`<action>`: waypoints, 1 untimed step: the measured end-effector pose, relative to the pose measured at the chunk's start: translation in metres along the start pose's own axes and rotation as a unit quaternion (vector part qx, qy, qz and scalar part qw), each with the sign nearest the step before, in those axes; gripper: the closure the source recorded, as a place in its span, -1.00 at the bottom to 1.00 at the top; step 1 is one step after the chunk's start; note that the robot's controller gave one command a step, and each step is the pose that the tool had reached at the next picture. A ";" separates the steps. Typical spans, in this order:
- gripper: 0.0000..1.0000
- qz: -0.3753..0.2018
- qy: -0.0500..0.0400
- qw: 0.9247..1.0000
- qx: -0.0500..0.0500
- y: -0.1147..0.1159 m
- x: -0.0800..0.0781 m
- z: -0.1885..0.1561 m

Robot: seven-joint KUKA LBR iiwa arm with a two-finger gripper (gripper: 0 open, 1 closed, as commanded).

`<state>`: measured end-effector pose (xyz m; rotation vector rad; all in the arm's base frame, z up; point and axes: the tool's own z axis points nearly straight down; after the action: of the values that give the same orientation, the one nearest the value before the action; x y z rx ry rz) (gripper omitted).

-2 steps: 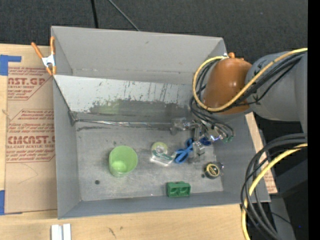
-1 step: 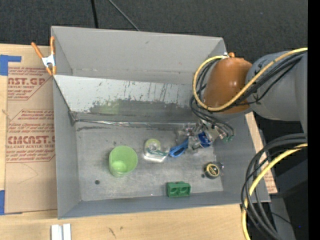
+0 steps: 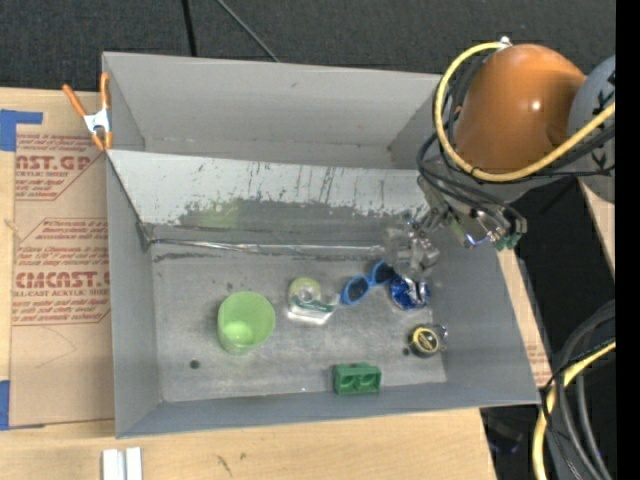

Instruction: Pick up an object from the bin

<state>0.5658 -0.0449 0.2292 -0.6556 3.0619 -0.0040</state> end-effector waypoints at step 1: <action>-1.00 0.000 0.003 1.000 -0.002 0.000 0.001 0.005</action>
Offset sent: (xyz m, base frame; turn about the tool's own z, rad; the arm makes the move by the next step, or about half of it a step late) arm 0.0000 0.0000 0.0000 0.0000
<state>0.5648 -0.0448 0.2241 -0.6568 3.0685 0.0002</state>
